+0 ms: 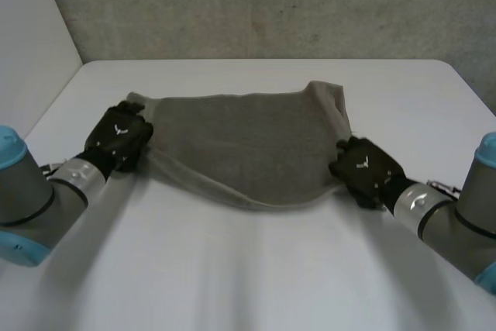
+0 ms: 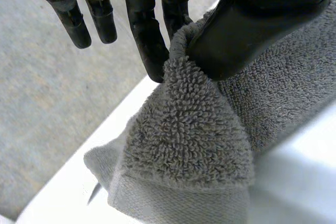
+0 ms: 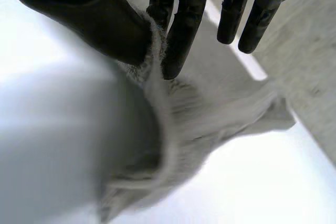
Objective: Fold the towel.
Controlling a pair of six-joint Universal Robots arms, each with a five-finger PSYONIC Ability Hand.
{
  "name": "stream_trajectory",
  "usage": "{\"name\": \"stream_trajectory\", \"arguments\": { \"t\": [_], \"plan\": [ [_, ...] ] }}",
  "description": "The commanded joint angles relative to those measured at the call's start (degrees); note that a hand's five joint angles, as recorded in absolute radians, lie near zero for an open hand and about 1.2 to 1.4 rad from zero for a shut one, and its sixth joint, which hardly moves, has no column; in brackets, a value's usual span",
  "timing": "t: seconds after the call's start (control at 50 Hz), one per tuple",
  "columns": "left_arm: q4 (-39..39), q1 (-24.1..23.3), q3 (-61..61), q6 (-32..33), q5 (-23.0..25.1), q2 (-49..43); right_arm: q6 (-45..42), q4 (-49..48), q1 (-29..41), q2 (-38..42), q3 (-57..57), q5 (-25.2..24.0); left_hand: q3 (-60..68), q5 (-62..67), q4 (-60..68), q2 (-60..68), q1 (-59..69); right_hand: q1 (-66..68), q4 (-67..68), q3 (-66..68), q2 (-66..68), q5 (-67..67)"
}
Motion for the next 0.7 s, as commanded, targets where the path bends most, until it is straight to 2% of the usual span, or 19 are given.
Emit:
{"name": "stream_trajectory", "arguments": {
  "t": [0.02,0.08,0.12,0.18,0.22,0.26,0.48,0.56,0.6,0.7],
  "plan": [
    [-2.50,3.98,-2.15,3.79,-0.15,3.15,-0.63,3.50,-1.58,-3.05,1.22,0.53,-3.29,2.63,-3.76,2.47,6.85,5.07,-4.35,-2.99,3.85,1.49],
    [-3.73,4.60,-2.06,3.61,-0.24,3.77,0.33,3.94,-1.58,-4.63,1.04,0.62,-3.29,2.63,-3.76,2.47,6.85,5.07,-4.35,-2.99,3.85,1.49],
    [-4.26,4.69,-2.06,3.44,-0.24,4.21,3.48,3.94,-1.85,-5.24,0.52,0.88,-3.29,2.63,-3.76,2.47,6.85,-4.10,-4.35,-2.99,-5.31,-7.67],
    [-5.14,4.69,-2.50,3.26,-0.24,4.83,5.61,3.86,-2.20,-5.24,0.25,1.15,-3.29,2.63,-3.76,2.47,6.85,-7.15,-4.35,-2.99,-8.37,-10.73],
    [-5.50,4.69,-3.03,3.35,-0.15,5.01,8.32,3.86,-2.90,-4.98,-0.53,1.58,-3.29,2.63,-3.76,2.47,6.85,-13.69,-4.35,-2.99,-14.91,-17.27],
    [-5.58,4.69,-3.47,3.35,0.03,5.09,9.03,3.68,-3.08,-4.55,-0.80,1.67,-3.29,2.63,-3.76,2.47,6.85,-13.71,-4.35,-2.99,-14.93,-17.29],
    [-6.81,6.18,-3.91,3.09,1.35,5.09,9.83,3.68,-3.17,-1.21,-2.65,3.34,-3.29,2.63,-3.76,2.47,6.85,-14.88,-4.35,-2.99,-16.10,-18.46],
    [-7.25,6.18,-3.91,3.09,1.52,5.18,9.83,3.77,-3.08,-0.50,-2.56,3.43,-3.29,2.63,-3.76,2.47,6.85,-21.28,-4.35,-2.99,-22.50,-24.86],
    [-7.25,6.27,-3.91,3.09,1.52,5.18,9.91,4.03,-3.08,-0.23,-2.47,3.61,-3.29,2.63,-3.76,2.47,6.85,-28.97,-4.35,-2.99,-30.19,-32.55],
    [-7.25,6.62,-3.82,3.09,1.52,5.18,9.92,4.03,-3.08,0.47,-2.29,4.39,-3.29,2.63,-3.76,2.47,6.85,-32.05,-4.35,-2.99,-33.27,-35.62]
  ]
}}
